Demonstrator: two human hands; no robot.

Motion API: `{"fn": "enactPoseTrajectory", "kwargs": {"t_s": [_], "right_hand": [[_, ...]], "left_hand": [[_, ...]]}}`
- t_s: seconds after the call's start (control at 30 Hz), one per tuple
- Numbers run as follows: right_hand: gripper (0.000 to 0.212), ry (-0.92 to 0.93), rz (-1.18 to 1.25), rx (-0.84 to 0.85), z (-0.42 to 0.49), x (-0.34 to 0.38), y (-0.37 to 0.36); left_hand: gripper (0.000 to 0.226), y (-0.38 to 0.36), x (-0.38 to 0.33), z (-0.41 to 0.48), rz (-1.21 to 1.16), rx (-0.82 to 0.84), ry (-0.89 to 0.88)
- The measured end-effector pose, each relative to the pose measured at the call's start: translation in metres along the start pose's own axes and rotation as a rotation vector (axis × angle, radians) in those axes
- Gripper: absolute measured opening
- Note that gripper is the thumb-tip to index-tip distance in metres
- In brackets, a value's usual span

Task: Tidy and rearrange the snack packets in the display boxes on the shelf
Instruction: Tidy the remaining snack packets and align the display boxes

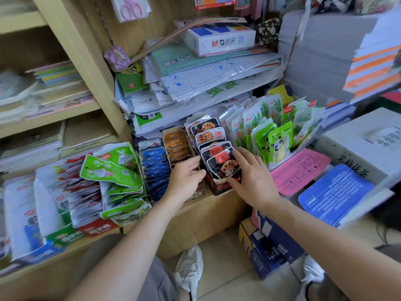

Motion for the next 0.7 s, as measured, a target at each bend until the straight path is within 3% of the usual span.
{"fn": "enactPoseTrajectory", "kwargs": {"t_s": [0.1,0.2,0.33,0.43,0.57,0.7], "right_hand": [[0.078,0.171,-0.221,-0.068,-0.008,0.028,0.006],[0.077,0.287,-0.299,0.018,-0.009,0.047,-0.009],[0.072,0.204,-0.331,0.103,-0.005,0.036,-0.023],[0.074,0.132,-0.309,0.109,-0.012,0.029,-0.025],[0.092,0.104,-0.269,0.216,-0.025,0.023,-0.039],[0.093,0.089,-0.238,0.322,-0.018,0.017,-0.039]], "left_hand": [[0.043,0.022,0.011,-0.013,0.088,-0.032,0.016],[0.029,0.044,0.015,-0.034,0.144,-0.07,-0.033],[0.02,0.072,0.024,-0.069,0.204,-0.16,-0.094],[0.025,0.081,0.027,-0.085,0.382,-0.209,-0.157],[0.035,0.065,0.027,-0.09,0.671,-0.12,-0.204],[0.041,0.058,0.028,-0.096,0.736,-0.074,-0.192]]}}
Point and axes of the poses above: each hand's wrist, its own z-axis towards the middle knuckle, its own y-axis out of the back of the hand, x = y × z, the point moved 10 cm from there along z, towards the middle knuckle, and after that the axes turned 6 degrees about x, right-handed, at the moved point
